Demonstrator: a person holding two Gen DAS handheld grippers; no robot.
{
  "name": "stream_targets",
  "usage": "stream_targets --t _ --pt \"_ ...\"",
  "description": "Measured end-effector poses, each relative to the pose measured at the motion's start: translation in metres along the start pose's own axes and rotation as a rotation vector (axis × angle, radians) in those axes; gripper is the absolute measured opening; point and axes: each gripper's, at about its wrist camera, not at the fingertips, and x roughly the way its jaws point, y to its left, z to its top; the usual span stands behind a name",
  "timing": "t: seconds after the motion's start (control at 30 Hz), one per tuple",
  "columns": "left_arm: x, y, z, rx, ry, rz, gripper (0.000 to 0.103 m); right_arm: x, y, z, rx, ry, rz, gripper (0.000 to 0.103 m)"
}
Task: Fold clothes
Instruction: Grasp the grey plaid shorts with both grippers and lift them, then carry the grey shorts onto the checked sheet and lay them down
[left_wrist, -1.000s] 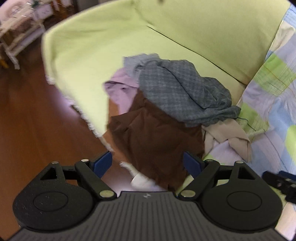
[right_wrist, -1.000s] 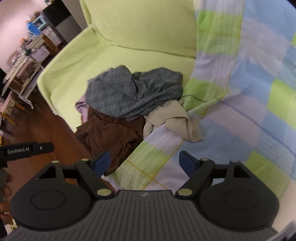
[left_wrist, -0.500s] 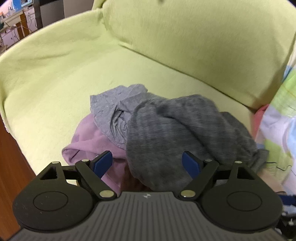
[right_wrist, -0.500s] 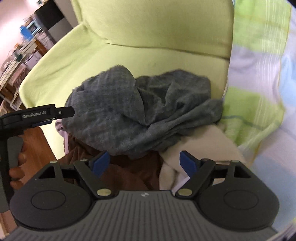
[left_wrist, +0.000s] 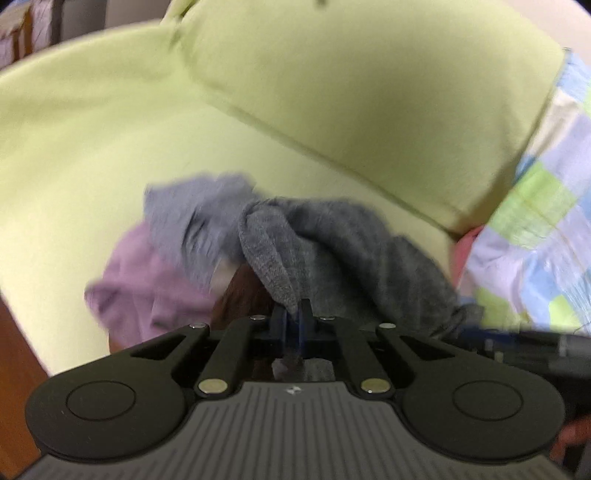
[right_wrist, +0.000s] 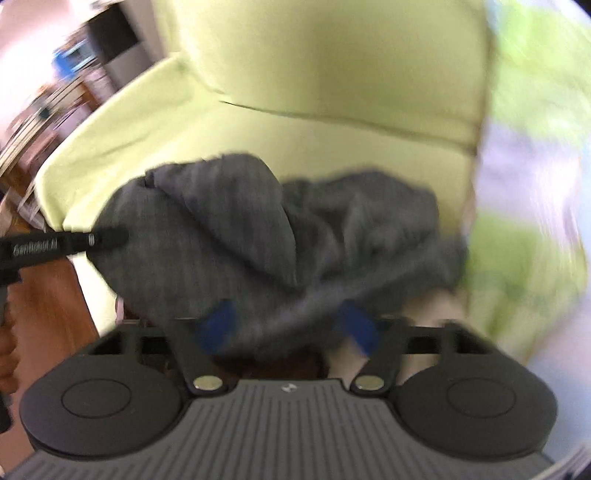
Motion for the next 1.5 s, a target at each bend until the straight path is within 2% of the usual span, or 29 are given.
stream_targets --t 0.03,0.1,0.13,0.17,0.2,0.23,0.27,0.3,0.43,0.6,0.63,0.73,0.83,0.9,0.97,1.0,1.03,1.07,1.1,1.2,1.3,1.4,1.43,1.47,1.5 --pt "0.002 0.003 0.0 -0.013 0.002 -0.004 0.002 0.008 0.001 0.006 -0.048 -0.003 -0.003 0.034" --pt "0.003 0.004 0.003 -0.019 -0.003 -0.014 0.002 0.022 0.002 0.014 -0.127 0.001 -0.025 0.062" --pt "0.004 0.004 0.005 -0.013 0.002 -0.013 0.002 0.027 0.003 0.016 -0.154 0.001 -0.038 0.082" --pt "0.007 0.003 0.006 -0.006 0.01 -0.011 0.002 0.037 0.007 0.018 -0.245 -0.028 -0.085 0.087" --pt "0.008 0.002 0.006 -0.006 0.015 -0.013 0.002 0.045 0.008 0.017 -0.298 -0.039 -0.083 0.086" --pt "0.008 0.002 0.005 -0.006 0.018 -0.017 0.002 0.052 0.008 0.016 -0.339 -0.044 -0.068 0.082" --pt "0.006 0.001 0.005 -0.002 0.013 -0.023 0.002 0.041 0.004 0.014 -0.324 -0.068 -0.062 0.055" --pt "0.003 -0.003 0.006 0.007 0.0 -0.031 0.002 0.026 -0.002 0.011 -0.297 -0.095 -0.058 0.005" --pt "-0.019 -0.026 0.007 0.059 -0.073 -0.077 0.002 -0.035 -0.022 0.0 -0.189 -0.206 -0.042 0.007" --pt "-0.066 -0.096 0.012 0.172 -0.169 -0.219 0.002 -0.111 -0.047 -0.013 -0.052 -0.343 -0.023 0.007" --pt "-0.073 -0.11 0.012 0.184 -0.18 -0.252 0.002 -0.126 -0.052 -0.016 -0.025 -0.37 -0.019 0.007" --pt "-0.097 -0.18 0.009 0.219 -0.208 -0.422 0.002 -0.171 -0.067 -0.024 0.058 -0.451 -0.007 0.007" --pt "-0.112 -0.234 -0.002 0.249 -0.204 -0.541 0.002 -0.263 -0.097 -0.051 0.131 -0.538 -0.133 0.007" --pt "-0.122 -0.285 -0.023 0.24 -0.164 -0.664 0.002 -0.32 -0.115 -0.066 0.161 -0.569 -0.235 0.007" --pt "-0.124 -0.319 -0.043 0.219 -0.108 -0.732 0.002 -0.377 -0.13 -0.086 0.169 -0.55 -0.346 0.008" --pt "-0.122 -0.33 -0.054 0.214 -0.08 -0.734 0.003 -0.405 -0.137 -0.096 0.172 -0.538 -0.401 0.012" --pt "-0.116 -0.345 -0.072 0.206 -0.023 -0.707 0.003 -0.42 -0.147 -0.107 0.197 -0.438 -0.45 0.03" --pt "-0.105 -0.357 -0.092 0.194 0.052 -0.652 0.004 -0.422 -0.153 -0.112 0.215 -0.367 -0.465 0.057" --pt "-0.098 -0.361 -0.103 0.187 0.097 -0.619 0.005 -0.423 -0.162 -0.139 0.247 -0.246 -0.451 0.059" --pt "-0.078 -0.367 -0.144 0.23 0.238 -0.483 0.006 -0.424 -0.17 -0.204 0.314 -0.059 -0.401 0.056" --pt "-0.06 -0.371 -0.176 0.314 0.347 -0.354 0.006 -0.426 -0.179 -0.25 0.413 0.023 -0.371 0.056" --pt "-0.049 -0.375 -0.188 0.359 0.393 -0.295 0.006 -0.42 -0.198 -0.294 0.523 0.105 -0.339 0.056" --pt "-0.05 -0.379 -0.19 0.384 0.379 -0.294 0.012 -0.418 -0.206 -0.306 0.549 0.121 -0.345 0.056" --pt "-0.051 -0.383 -0.192 0.409 0.365 -0.292 0.03 -0.416 -0.211 -0.315 0.564 0.124 -0.359 0.056" --pt "-0.051 -0.387 -0.194 0.426 0.352 -0.293 0.041 -0.417 -0.212 -0.323 0.57 0.124 -0.37 0.056"
